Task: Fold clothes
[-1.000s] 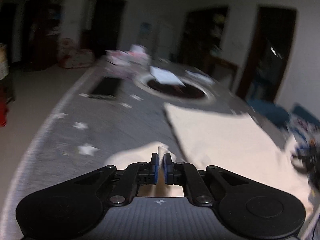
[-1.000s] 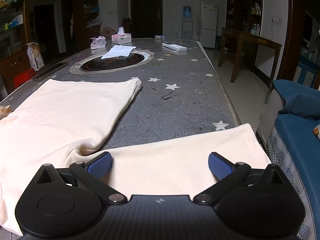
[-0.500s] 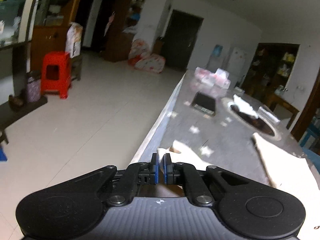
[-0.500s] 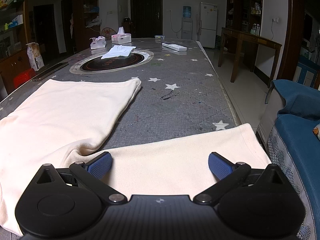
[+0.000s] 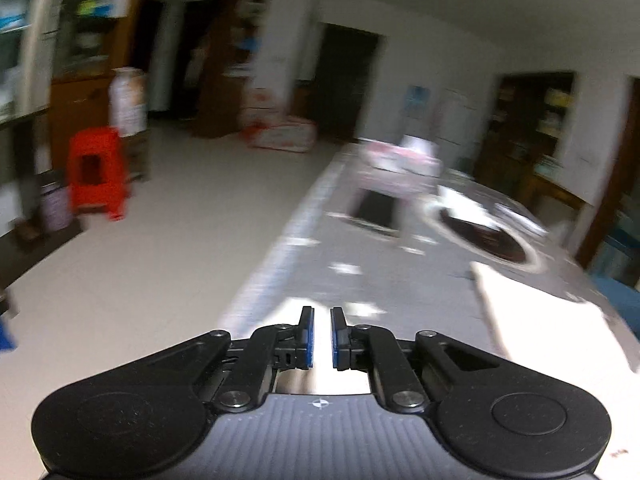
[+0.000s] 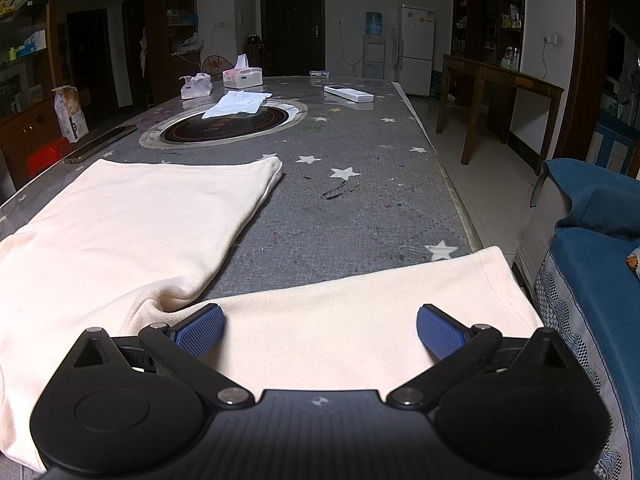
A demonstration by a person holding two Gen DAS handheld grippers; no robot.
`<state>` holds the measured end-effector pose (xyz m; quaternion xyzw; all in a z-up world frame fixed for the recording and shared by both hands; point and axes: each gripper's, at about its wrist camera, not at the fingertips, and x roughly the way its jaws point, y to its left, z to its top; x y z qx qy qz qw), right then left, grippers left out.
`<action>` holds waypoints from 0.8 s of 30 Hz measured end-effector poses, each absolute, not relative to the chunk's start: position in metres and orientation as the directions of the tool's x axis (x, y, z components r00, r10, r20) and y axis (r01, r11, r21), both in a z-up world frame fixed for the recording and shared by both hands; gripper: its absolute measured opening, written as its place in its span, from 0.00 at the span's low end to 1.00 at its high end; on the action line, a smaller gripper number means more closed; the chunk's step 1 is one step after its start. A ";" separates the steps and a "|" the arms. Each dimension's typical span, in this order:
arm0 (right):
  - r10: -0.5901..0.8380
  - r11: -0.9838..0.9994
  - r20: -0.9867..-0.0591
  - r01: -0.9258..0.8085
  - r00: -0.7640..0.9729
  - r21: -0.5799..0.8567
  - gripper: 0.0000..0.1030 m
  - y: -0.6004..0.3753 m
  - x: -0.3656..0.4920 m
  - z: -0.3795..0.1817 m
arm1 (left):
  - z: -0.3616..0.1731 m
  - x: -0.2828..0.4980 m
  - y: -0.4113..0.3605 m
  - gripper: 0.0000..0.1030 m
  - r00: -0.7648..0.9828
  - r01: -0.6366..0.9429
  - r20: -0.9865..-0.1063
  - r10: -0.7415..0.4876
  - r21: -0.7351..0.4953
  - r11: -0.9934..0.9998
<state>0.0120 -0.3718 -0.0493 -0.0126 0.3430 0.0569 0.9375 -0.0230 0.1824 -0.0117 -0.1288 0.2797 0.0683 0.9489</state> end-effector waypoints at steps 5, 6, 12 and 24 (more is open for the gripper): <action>0.099 0.993 -0.644 -0.115 0.758 0.016 1.00 -0.371 0.012 -0.049 | -0.020 -0.004 0.162 0.13 0.817 -0.131 -0.576 -0.015 -0.210 0.969; 0.099 0.993 -0.644 -0.115 0.758 0.016 1.00 -0.371 0.012 -0.049 | -0.022 -0.001 0.158 0.13 0.813 -0.117 -0.581 -0.029 -0.212 0.970; 0.099 0.993 -0.644 -0.115 0.758 0.017 1.00 -0.371 0.012 -0.049 | -0.029 0.008 0.152 0.13 0.806 -0.134 -0.590 0.034 -0.127 0.983; 0.099 0.993 -0.644 -0.114 0.759 0.017 1.00 -0.371 0.012 -0.049 | 0.003 -0.006 0.118 0.44 0.828 -0.047 -0.556 -0.072 -0.197 0.979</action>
